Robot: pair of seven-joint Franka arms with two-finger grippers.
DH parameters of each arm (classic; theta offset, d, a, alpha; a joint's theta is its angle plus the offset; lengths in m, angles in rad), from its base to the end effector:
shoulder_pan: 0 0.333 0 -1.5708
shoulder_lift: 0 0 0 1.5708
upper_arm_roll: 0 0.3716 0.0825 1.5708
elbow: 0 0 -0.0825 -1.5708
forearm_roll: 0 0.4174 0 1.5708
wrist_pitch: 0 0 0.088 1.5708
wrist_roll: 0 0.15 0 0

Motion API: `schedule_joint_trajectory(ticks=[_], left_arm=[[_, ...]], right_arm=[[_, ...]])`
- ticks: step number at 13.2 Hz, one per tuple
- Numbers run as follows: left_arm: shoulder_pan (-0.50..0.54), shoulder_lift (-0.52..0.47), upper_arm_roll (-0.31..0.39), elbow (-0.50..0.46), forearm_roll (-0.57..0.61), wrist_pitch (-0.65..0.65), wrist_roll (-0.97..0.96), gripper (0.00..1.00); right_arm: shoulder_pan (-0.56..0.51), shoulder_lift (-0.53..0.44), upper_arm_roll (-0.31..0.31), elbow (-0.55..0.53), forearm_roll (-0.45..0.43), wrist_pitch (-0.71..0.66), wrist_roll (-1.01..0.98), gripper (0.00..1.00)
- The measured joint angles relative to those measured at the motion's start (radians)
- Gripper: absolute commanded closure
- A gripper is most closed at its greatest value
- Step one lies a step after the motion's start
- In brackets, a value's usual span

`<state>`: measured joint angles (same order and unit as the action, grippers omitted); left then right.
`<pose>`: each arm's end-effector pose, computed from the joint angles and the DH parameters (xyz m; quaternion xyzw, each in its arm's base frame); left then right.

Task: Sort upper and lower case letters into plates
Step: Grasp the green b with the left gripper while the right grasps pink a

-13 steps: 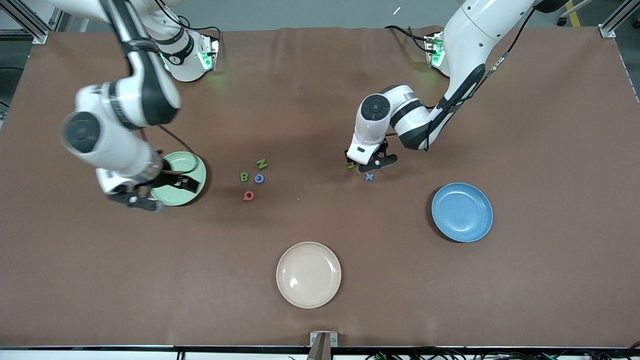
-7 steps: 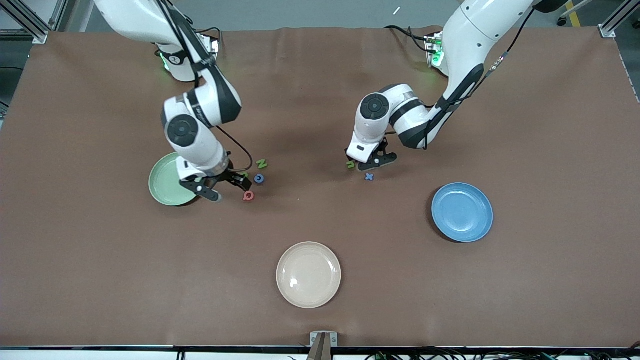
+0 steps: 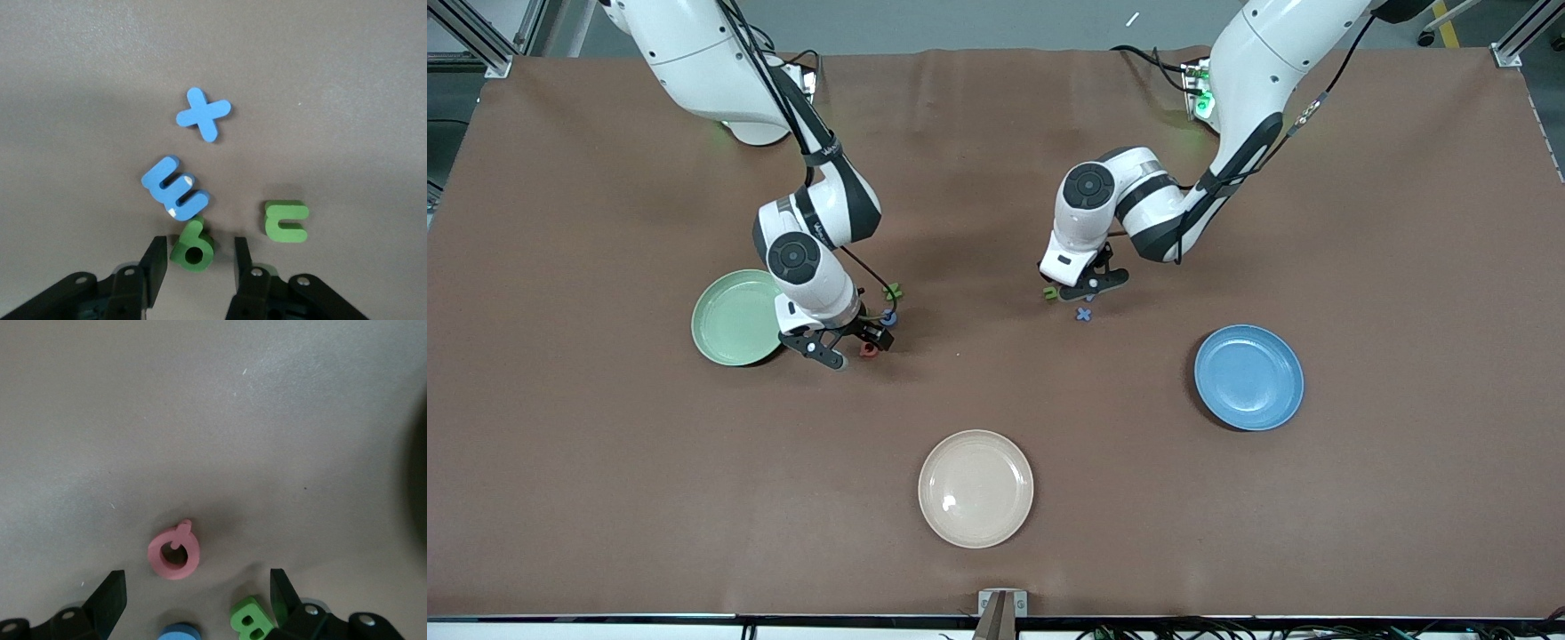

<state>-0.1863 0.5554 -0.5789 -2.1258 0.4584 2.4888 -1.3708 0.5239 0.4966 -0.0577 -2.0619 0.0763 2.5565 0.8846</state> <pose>0.4341 -0.4176 0.1552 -0.9893 -0.1425 0.0282 0.0163 0.5680 0.2865 0.1677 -0.9719 0.2353 0.0048 0.0056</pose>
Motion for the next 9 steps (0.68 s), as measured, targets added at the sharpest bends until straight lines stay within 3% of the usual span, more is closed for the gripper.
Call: schedule_joint_trajectory(ticks=[5,7,9], left_arm=[[0.000,0.002,0.000,0.000,0.003,0.000,-0.001,0.54],[0.000,0.005,0.000,0.000,0.027,0.000,-0.001,0.51],[0.000,0.012,0.000,0.000,0.033,0.000,-0.001,0.57]], right_arm=[[0.013,0.027,0.001,0.018,0.027,0.001,0.002,0.16],[0.023,0.038,0.001,0.024,0.040,0.007,0.003,0.23],[0.025,0.043,0.001,0.032,0.041,0.009,0.004,0.24]])
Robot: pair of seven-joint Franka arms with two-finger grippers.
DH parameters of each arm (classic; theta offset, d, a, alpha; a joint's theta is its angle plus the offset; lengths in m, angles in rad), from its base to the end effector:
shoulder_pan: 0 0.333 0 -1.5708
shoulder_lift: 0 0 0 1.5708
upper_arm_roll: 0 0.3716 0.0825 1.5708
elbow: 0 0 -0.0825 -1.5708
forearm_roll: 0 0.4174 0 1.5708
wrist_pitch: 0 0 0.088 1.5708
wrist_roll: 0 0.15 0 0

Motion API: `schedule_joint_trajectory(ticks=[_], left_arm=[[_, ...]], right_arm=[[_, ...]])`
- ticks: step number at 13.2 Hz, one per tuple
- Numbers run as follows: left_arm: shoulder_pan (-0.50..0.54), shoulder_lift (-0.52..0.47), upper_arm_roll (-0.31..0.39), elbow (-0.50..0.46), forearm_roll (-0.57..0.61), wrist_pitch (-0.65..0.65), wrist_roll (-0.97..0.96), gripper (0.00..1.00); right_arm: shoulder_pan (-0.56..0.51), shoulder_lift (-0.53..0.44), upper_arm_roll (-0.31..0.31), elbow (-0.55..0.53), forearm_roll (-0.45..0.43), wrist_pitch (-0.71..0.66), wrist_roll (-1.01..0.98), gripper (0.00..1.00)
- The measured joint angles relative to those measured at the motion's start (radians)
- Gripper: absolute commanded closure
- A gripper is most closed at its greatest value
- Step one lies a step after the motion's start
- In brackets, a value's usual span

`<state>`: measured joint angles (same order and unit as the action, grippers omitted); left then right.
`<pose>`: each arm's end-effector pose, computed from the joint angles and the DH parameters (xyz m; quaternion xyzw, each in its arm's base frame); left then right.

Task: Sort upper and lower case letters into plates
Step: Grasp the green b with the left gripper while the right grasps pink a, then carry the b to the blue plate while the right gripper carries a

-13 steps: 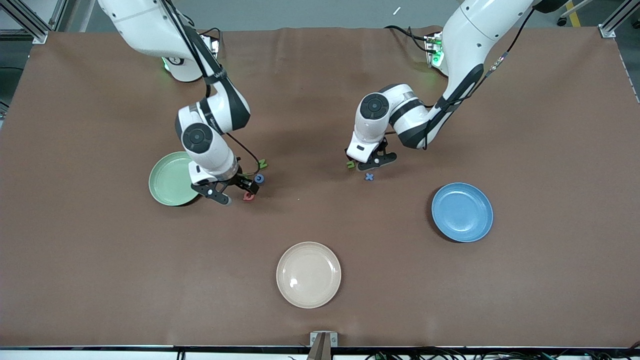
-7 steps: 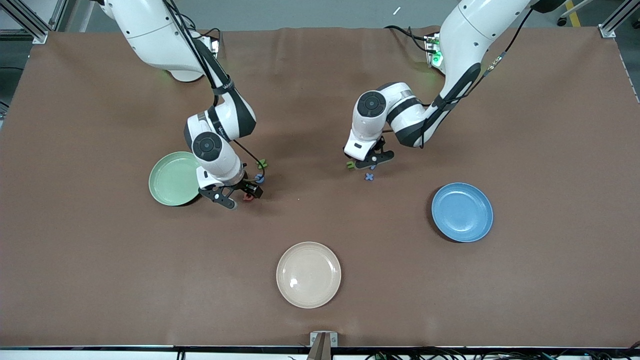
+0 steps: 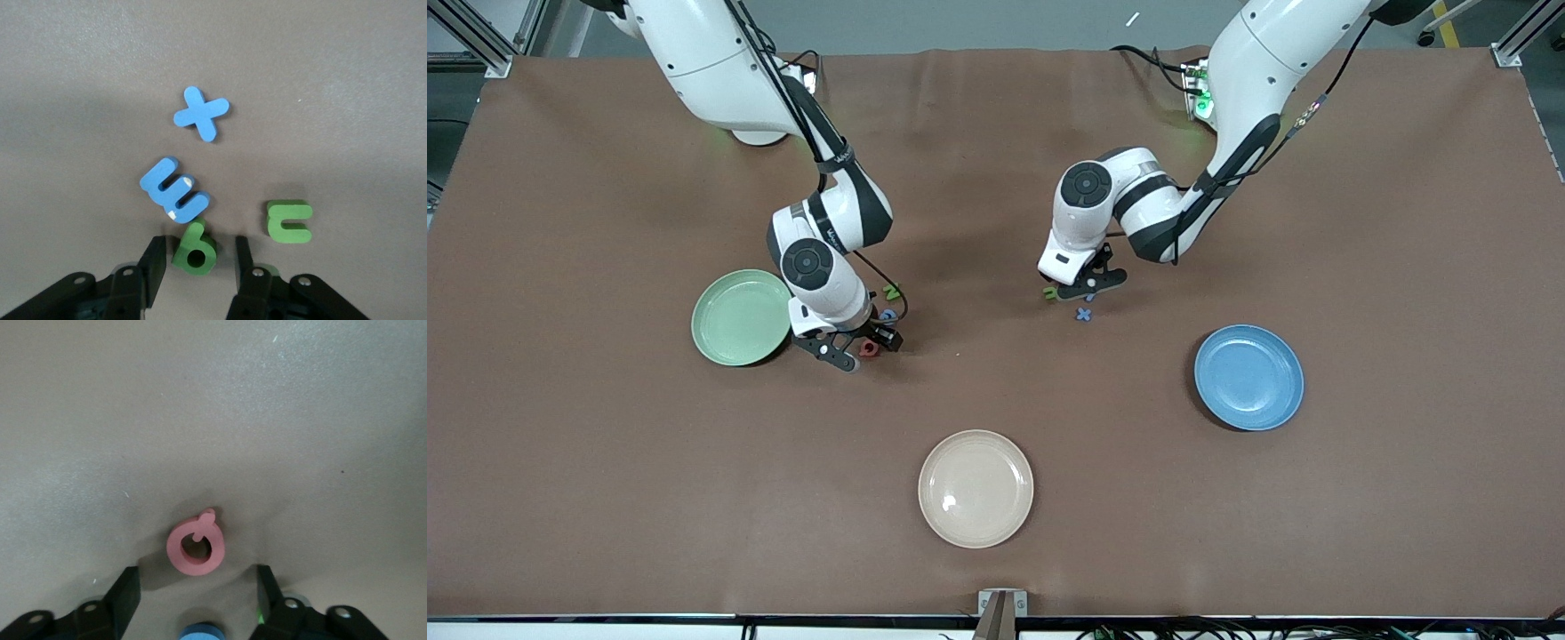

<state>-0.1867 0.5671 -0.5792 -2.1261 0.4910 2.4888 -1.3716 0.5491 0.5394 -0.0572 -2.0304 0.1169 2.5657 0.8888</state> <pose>0.4322 -0.4171 0.1492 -0.9911 -0.1293 0.0247 0.0211 0.5677 0.3051 0.1533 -0.9704 0.2411 0.0117 0.0125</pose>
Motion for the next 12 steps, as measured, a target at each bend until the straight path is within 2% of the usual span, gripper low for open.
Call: schedule_joint_trajectory(ticks=[5,8,11,12], left_arm=[[-0.001,0.001,-0.003,0.004,0.000,0.003,0.000,0.81],[-0.005,0.001,-0.004,0.004,0.001,0.003,0.000,0.85],[-0.003,-0.003,-0.004,0.010,0.001,0.002,0.000,0.85],[0.000,-0.012,-0.008,0.016,0.001,-0.004,0.000,0.85]], right_arm=[[0.000,0.002,-0.008,0.025,0.000,0.000,-0.001,0.29],[-0.004,0.014,-0.011,0.037,0.000,-0.001,-0.018,0.30],[-0.009,0.029,-0.016,0.039,0.000,-0.001,-0.032,0.44],[-0.009,0.030,-0.016,0.041,0.000,-0.002,-0.036,0.55]])
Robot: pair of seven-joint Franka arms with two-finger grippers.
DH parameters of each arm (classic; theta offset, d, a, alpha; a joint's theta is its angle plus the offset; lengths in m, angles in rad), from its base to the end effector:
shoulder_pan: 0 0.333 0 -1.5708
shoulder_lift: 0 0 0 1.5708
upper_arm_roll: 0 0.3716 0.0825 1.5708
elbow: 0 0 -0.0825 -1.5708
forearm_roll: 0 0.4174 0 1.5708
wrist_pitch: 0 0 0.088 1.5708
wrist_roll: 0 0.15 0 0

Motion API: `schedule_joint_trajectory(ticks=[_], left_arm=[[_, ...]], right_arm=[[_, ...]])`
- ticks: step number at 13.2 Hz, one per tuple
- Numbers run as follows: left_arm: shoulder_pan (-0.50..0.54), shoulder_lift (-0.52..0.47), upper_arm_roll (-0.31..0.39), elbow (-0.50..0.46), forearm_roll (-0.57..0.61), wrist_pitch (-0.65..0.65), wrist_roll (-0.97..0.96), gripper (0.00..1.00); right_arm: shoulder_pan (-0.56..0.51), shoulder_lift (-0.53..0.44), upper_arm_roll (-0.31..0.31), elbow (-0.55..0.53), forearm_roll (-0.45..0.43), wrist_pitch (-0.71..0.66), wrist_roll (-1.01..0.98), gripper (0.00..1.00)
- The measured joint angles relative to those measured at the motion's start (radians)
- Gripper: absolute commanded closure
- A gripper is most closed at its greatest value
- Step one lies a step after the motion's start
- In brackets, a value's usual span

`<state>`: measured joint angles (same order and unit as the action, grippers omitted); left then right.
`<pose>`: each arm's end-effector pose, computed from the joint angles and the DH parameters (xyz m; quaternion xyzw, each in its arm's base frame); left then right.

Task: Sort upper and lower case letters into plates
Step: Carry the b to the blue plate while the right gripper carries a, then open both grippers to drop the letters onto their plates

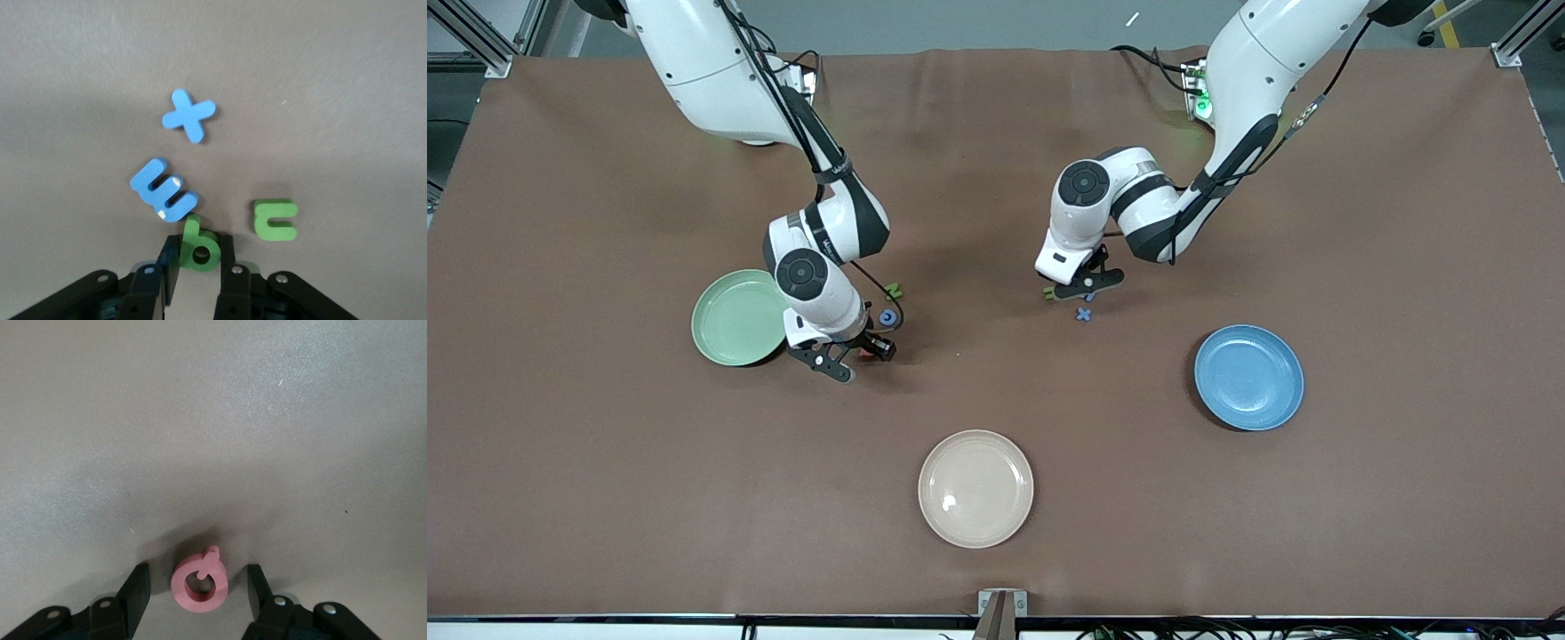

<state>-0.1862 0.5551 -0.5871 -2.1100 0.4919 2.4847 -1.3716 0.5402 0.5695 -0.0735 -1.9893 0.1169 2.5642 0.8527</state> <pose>0.4383 -0.4239 0.1619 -0.9915 -0.1283 0.0148 0.0137 0.5867 0.2970 0.1498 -0.9722 0.2338 0.0042 0.0123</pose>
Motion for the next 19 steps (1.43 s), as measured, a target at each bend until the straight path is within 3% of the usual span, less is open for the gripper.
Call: schedule_joint_trajectory(ticks=[3,4,7,9,11,14,19], left_arm=[[0.066,-0.074,-0.062,0.024,-0.005,-0.077,0.026,0.85],[0.127,-0.101,-0.107,0.028,-0.012,-0.102,0.071,0.85],[0.363,-0.139,-0.248,0.053,-0.020,-0.206,0.262,0.85],[0.474,-0.139,-0.290,0.095,-0.021,-0.301,0.412,0.85],[0.534,-0.138,-0.294,0.159,-0.023,-0.388,0.546,0.85],[0.601,-0.111,-0.276,0.233,-0.022,-0.446,0.705,0.85],[0.628,0.003,-0.163,0.304,-0.001,-0.446,0.916,0.85]], right_arm=[[-0.002,-0.003,-0.002,0.011,0.000,-0.012,-0.007,0.93],[-0.002,-0.002,-0.002,0.012,0.000,-0.012,-0.008,0.97],[-0.004,-0.002,-0.003,0.014,0.000,-0.021,-0.013,0.99],[-0.018,-0.006,-0.006,0.031,0.000,-0.094,-0.047,0.99],[-0.060,-0.036,-0.009,0.059,0.000,-0.212,-0.130,0.99],[-0.162,-0.154,-0.013,0.040,0.000,-0.348,-0.330,1.00],[-0.307,-0.370,-0.016,-0.223,0.000,-0.333,-0.589,1.00]])
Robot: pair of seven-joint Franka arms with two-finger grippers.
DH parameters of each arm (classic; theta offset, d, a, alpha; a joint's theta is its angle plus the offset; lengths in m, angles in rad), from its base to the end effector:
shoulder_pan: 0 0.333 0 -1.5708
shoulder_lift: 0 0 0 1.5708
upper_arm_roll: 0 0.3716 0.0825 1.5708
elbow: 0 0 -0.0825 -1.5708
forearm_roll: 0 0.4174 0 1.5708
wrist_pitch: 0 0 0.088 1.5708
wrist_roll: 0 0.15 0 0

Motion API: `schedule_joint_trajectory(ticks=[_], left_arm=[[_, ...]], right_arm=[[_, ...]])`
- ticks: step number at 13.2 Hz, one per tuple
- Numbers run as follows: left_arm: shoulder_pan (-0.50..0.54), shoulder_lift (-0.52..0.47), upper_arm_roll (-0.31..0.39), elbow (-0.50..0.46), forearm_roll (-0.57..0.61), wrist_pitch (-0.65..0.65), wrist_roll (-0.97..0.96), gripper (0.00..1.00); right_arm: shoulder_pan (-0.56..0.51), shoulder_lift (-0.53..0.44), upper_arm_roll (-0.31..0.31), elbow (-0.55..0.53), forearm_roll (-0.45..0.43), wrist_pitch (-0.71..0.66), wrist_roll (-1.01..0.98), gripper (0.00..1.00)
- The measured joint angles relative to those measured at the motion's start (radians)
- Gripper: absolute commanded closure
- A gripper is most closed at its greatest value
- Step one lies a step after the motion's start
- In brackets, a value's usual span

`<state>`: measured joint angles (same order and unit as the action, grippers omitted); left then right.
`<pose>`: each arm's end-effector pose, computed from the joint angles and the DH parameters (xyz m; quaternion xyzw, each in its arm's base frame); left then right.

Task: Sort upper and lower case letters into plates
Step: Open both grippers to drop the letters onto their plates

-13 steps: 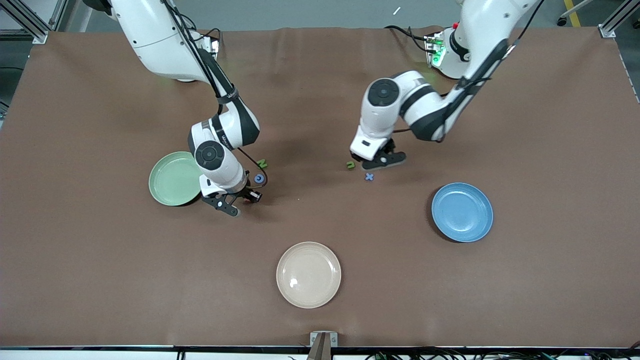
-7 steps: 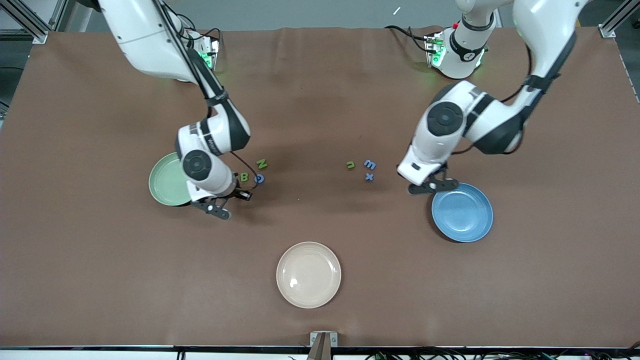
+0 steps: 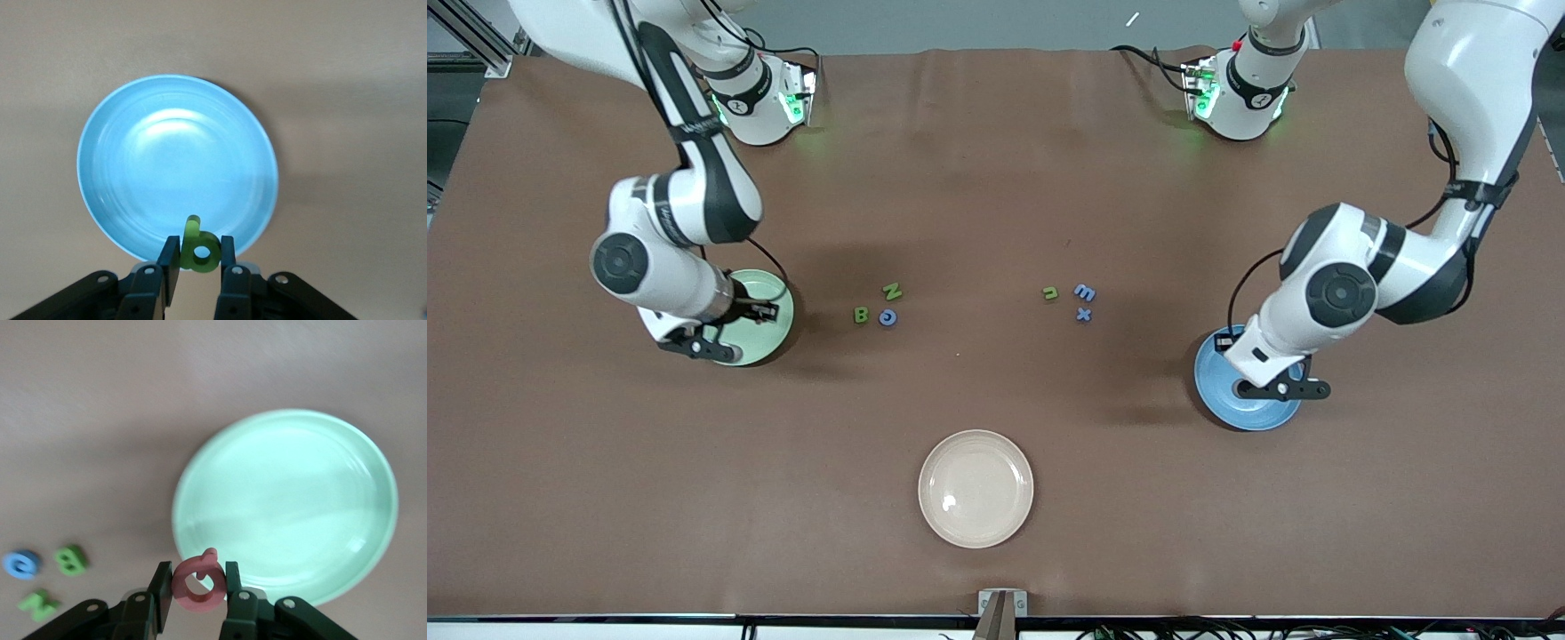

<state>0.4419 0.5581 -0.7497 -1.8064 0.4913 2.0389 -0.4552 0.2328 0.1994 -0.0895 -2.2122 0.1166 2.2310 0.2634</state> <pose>0.6615 -0.1263 0.2758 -0.9968 0.0322 0.0572 0.0464 0.5476 0.0863 0.2621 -0.9905 0.0993 0.0943 0.0150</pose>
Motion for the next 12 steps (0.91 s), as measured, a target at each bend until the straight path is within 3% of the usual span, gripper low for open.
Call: schedule_joint_trajectory(ticks=[5,9,11,12], left_arm=[[-0.004,0.138,0.047,0.092,0.145,0.003,0.047,0.85],[-0.004,0.187,0.085,0.115,0.163,0.042,0.063,0.85],[-0.005,0.190,0.089,0.113,0.165,0.042,0.065,0.85],[-0.005,0.190,0.094,0.111,0.167,0.042,0.065,0.85]], right_arm=[[-0.031,-0.038,0.002,-0.206,0.000,0.210,-0.039,0.99],[-0.033,-0.022,0.003,-0.234,0.000,0.258,-0.039,0.97],[-0.039,0.001,0.002,-0.235,0.000,0.292,-0.043,0.83],[-0.045,0.015,0.002,-0.235,0.000,0.304,-0.052,0.70]])
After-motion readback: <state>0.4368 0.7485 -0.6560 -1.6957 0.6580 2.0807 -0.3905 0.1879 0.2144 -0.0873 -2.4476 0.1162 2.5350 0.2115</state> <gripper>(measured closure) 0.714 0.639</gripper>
